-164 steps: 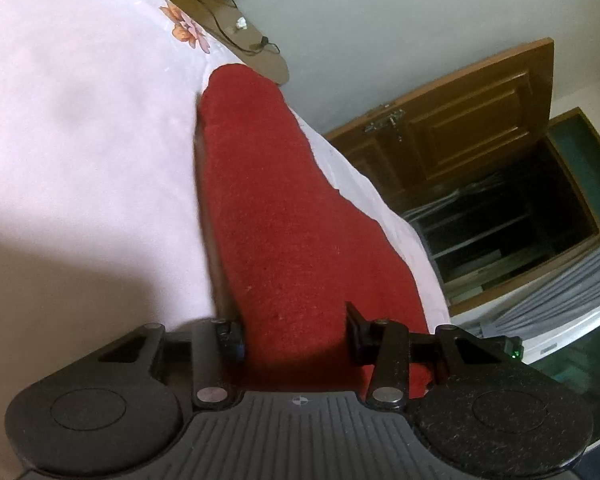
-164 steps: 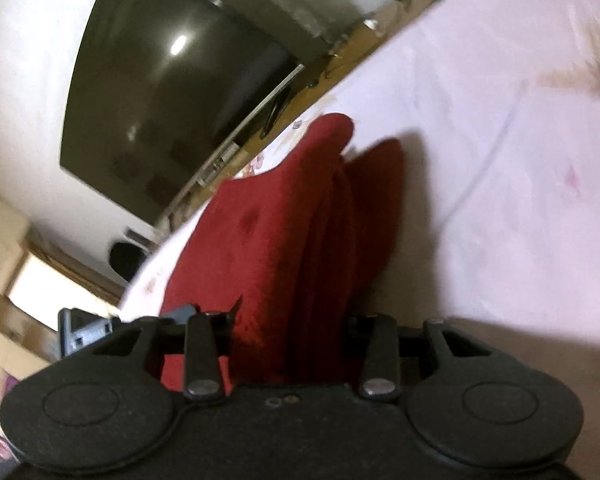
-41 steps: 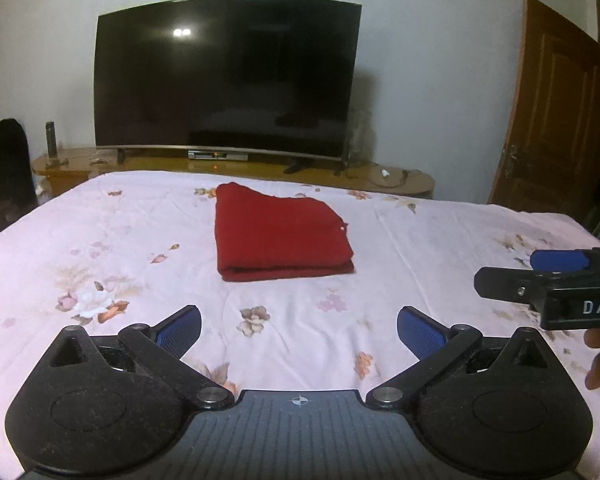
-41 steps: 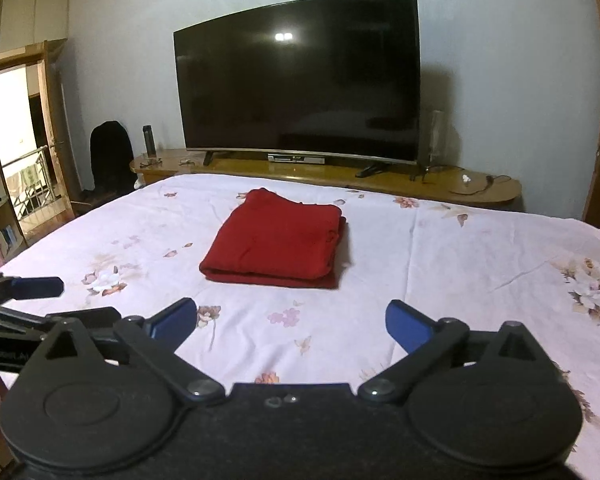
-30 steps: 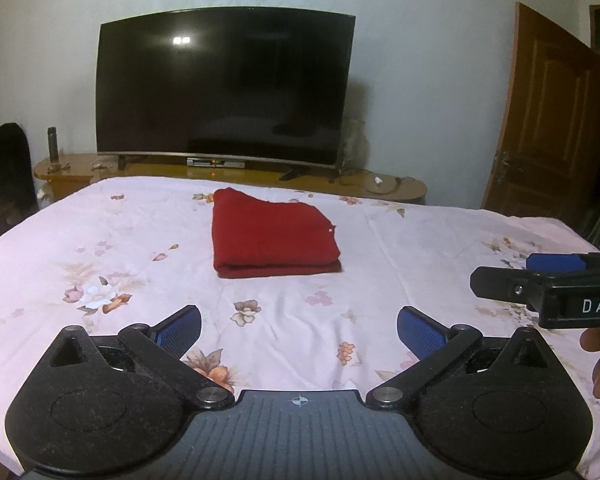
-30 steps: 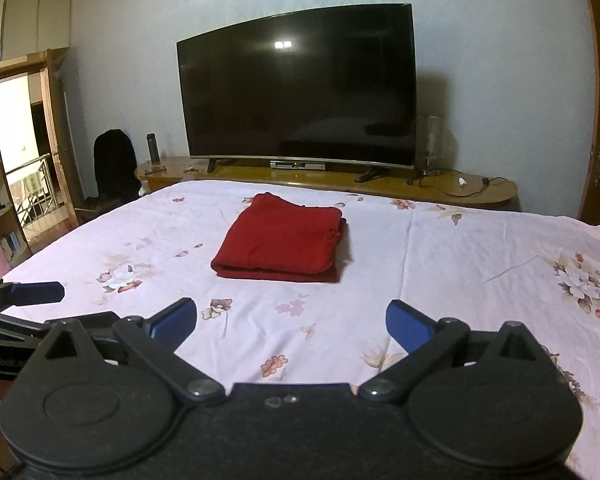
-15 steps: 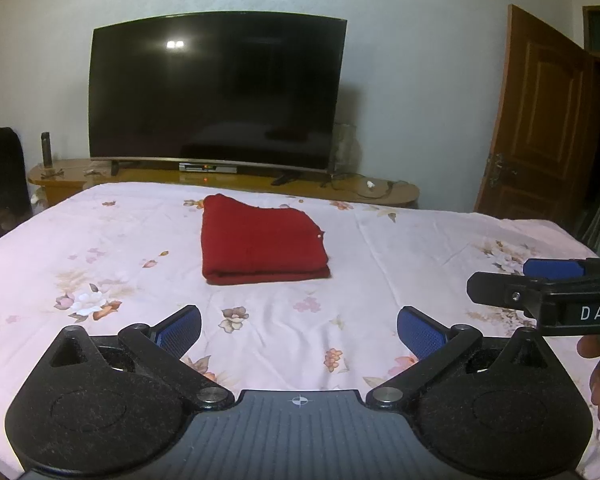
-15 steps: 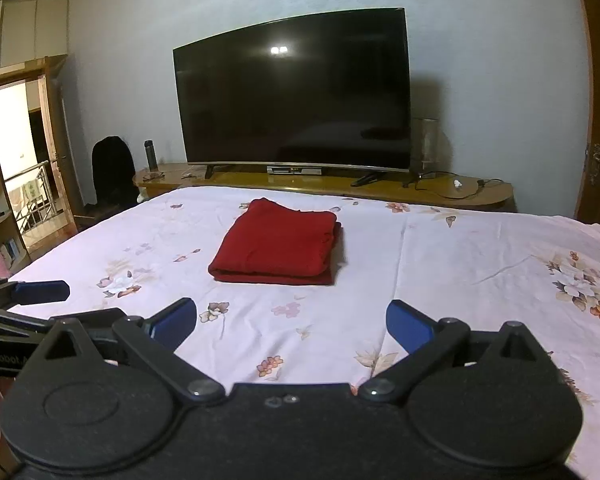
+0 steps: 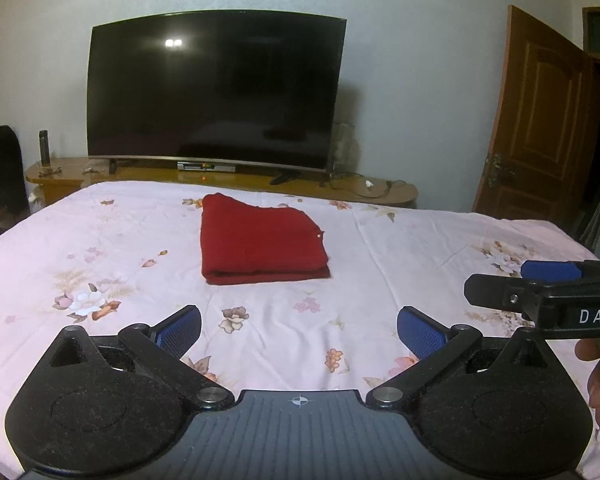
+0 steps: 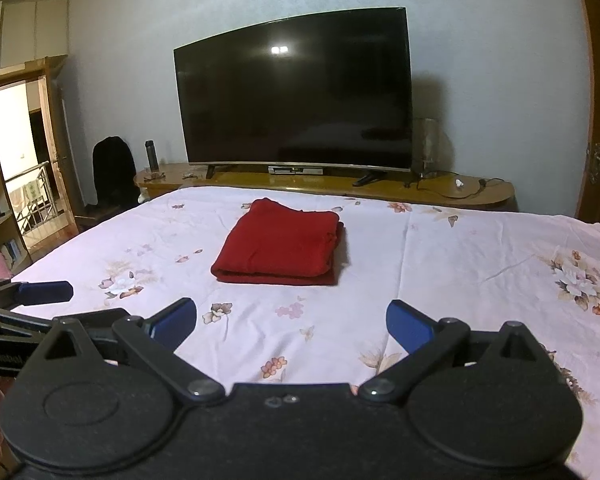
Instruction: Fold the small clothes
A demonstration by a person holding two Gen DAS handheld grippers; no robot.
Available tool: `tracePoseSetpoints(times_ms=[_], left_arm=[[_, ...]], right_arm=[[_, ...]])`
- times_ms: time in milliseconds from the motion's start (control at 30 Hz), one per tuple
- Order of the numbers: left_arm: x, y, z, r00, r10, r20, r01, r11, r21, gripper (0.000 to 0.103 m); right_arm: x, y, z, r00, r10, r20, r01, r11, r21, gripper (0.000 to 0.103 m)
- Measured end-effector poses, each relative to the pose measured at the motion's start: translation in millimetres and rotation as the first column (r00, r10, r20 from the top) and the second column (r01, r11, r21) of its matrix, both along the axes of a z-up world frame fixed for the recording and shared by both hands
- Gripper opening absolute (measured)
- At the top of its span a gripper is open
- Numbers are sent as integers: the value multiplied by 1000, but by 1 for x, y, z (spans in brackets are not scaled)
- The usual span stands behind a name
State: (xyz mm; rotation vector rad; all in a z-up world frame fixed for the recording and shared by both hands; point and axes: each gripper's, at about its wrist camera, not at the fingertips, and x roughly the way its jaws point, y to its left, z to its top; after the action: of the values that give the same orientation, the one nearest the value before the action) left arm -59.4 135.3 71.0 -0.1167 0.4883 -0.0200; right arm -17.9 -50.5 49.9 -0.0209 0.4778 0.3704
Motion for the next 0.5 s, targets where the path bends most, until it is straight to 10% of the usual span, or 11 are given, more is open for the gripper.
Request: tracePoseSetpoints(times_ms=[500], left_arm=[[2, 1, -2, 1000, -9, 0, 9, 1000, -5, 103]], right_arm=[[2, 0, 2, 1000, 1, 0, -1, 1000, -4, 101]])
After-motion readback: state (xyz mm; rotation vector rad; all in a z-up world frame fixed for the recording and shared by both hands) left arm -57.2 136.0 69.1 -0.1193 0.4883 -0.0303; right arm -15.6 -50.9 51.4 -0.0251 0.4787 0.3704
